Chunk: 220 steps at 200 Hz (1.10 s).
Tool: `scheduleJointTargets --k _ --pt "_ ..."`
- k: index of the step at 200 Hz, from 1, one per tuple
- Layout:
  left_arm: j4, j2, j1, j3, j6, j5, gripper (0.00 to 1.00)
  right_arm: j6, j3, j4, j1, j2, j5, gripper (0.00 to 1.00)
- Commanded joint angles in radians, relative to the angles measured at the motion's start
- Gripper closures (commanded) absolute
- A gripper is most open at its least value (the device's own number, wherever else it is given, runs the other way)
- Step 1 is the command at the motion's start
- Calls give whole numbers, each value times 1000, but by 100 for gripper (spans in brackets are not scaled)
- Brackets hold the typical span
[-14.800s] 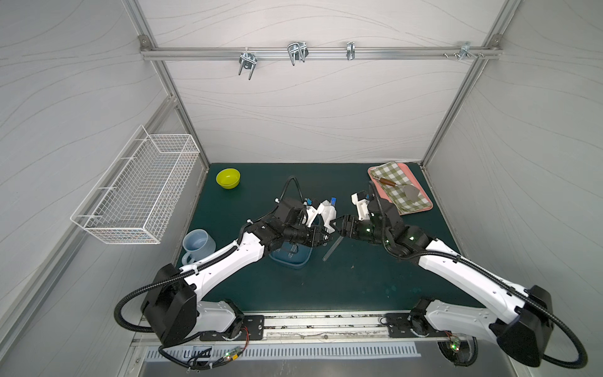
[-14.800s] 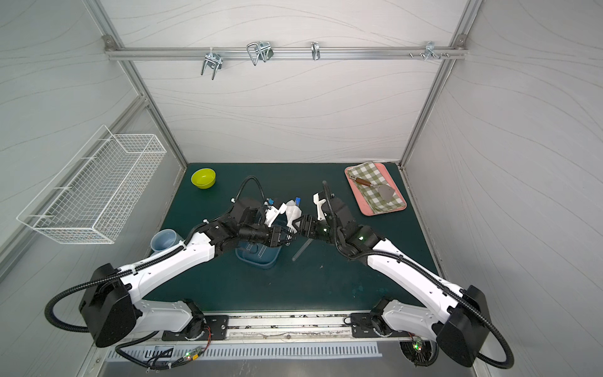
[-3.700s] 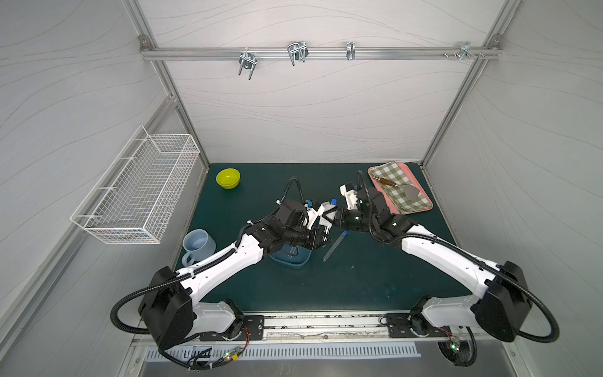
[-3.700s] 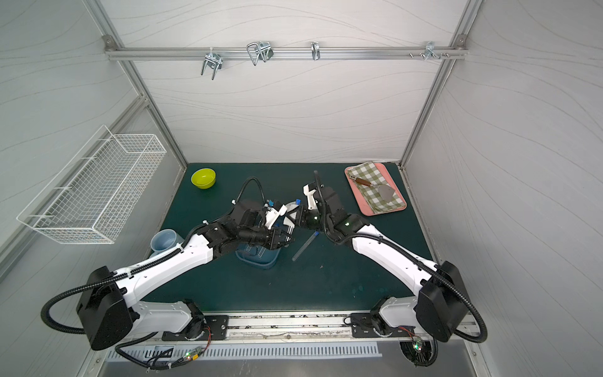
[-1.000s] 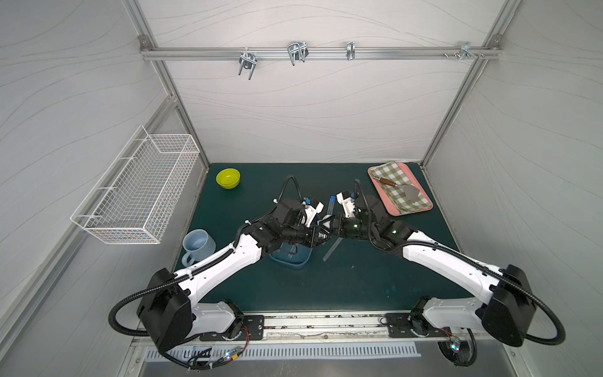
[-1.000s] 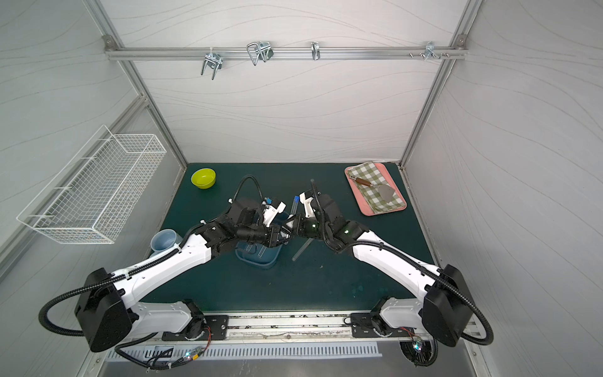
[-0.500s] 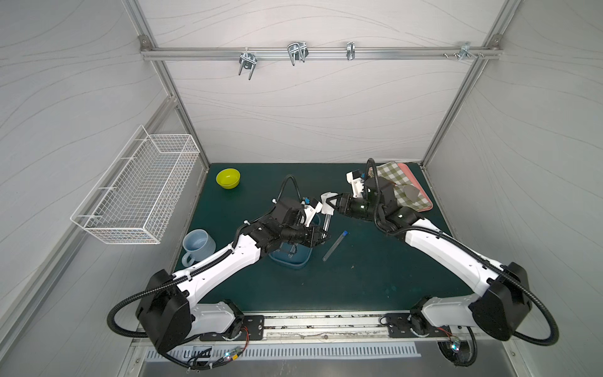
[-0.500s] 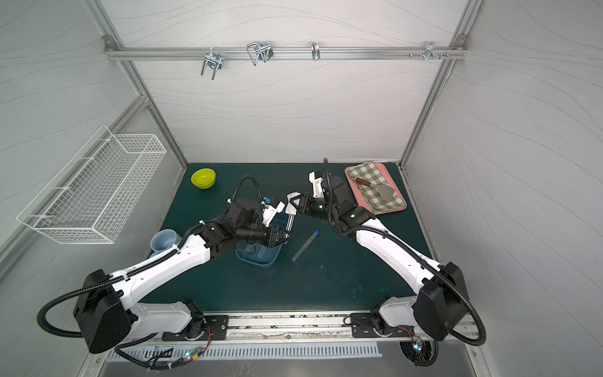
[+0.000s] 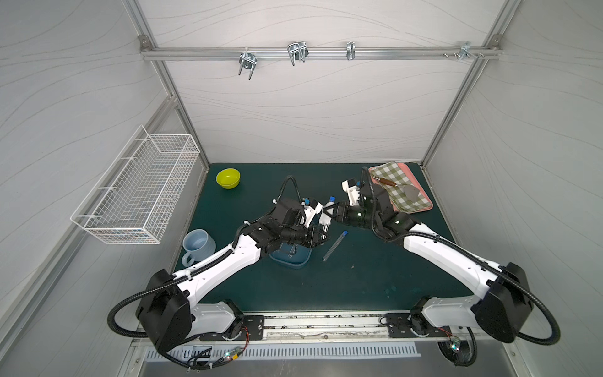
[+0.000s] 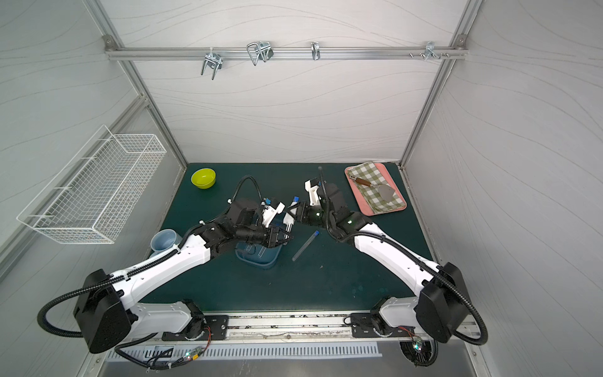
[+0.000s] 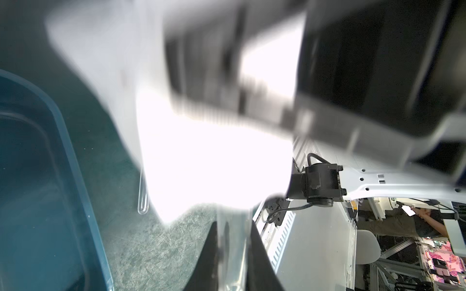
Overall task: Wipe the exteriors of test tubes
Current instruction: Wipe the dirt from the test tube.
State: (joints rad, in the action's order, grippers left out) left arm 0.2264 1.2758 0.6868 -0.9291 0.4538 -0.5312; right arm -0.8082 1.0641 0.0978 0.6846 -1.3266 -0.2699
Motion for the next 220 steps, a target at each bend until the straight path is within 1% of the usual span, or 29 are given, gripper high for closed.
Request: scheduleJointTargets --k 1,27,54,65,87,127,144,169,207,220 --pt "-55 -20 -8 -22 2 -8 92 47 44 51 -24 -27 2 74" --pt "-55 -22 -10 -22 0 -4 92 22 7 46 8 -4 11 74" --pt "-51 -24 -11 -22 0 -5 92 -34 -87 18 92 47 49 74" --pt "-50 -23 -11 -21 2 -3 92 -43 -108 14 107 54 57 74" --pt "-53 -23 -11 -20 3 -9 92 -23 -87 26 88 40 63 74" --pt "-44 -24 -13 -28 -6 -12 92 49 51 54 -8 -35 -5 74" --pt "-35 -22 -13 -37 -12 -14 92 66 79 66 -21 -51 -14 74" --pt "-51 -28 -13 -32 -1 -7 92 44 47 61 -4 -32 -16 74" --pt "-59 -28 -13 -24 6 -6 92 -25 -72 28 92 34 43 74" --pt "-62 -25 -12 -22 8 -5 92 -34 -93 18 105 39 53 74"
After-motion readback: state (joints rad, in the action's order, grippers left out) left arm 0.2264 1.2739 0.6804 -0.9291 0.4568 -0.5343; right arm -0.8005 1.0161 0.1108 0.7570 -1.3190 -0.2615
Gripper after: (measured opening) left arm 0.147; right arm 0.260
